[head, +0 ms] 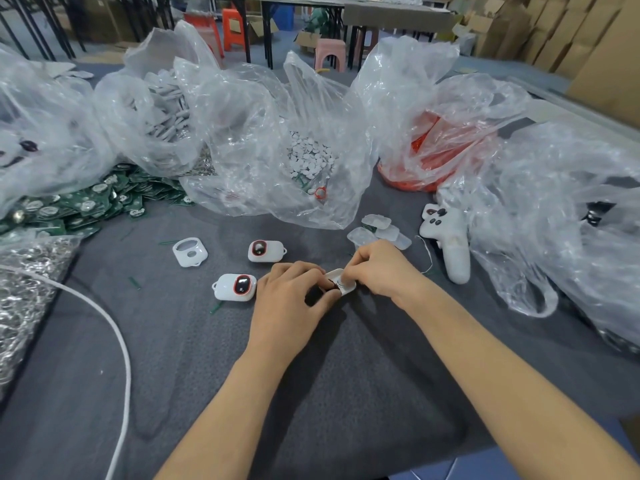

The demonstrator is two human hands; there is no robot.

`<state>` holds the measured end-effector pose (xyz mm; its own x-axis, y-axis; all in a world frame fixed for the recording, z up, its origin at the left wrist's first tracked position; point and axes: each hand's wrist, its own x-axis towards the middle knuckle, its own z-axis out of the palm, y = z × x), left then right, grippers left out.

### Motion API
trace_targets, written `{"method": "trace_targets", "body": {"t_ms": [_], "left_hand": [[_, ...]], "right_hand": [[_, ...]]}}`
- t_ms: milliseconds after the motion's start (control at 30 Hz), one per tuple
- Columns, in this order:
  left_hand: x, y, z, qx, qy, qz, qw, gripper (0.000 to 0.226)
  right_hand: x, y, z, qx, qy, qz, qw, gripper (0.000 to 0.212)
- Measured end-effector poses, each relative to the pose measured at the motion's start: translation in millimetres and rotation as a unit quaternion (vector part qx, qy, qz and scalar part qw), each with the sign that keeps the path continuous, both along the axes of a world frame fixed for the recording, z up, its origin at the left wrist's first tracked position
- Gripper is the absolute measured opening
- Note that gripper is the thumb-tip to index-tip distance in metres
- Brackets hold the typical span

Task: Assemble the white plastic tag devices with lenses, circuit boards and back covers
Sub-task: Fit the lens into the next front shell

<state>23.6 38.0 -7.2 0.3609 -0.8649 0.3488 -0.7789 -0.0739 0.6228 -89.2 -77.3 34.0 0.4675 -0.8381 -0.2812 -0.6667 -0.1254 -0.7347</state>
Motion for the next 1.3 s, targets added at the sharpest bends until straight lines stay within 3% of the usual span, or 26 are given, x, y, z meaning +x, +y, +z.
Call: {"method": "trace_targets", "body": {"t_ms": [200,533,733,867,1100,1200,1300], "left_hand": [[2,0,0,0.021,-0.014,-0.007,1.000,0.019],[2,-3,-4,0.014,-0.032,-0.018,0.999,0.019],[-1,-3,-3,-0.013,0.004,-0.048,0.999,0.018],[-2,-2,-2,-0.027,0.017,-0.066,0.997,0.018],[-4,0,2,-0.060,0.035,-0.070,0.995,0.017],[-5,1,5,-0.099,0.110,-0.041,0.988,0.023],[-3,3,8,-0.072,0.225,-0.010,0.972,0.038]], "right_hand": [[4,-7,6,0.030,0.009,0.030,0.999,0.025],[11,-15,10,0.050,0.085,0.063,0.993,0.019],[14,-15,12,0.033,0.104,0.091,0.990,0.020],[6,-10,6,0.011,0.048,0.094,0.994,0.027],[-10,-5,2,0.053,-0.095,0.044,0.993,0.024],[-12,1,2,0.079,-0.171,0.016,0.982,0.024],[-9,7,2,0.073,-0.199,0.012,0.977,0.024]]}}
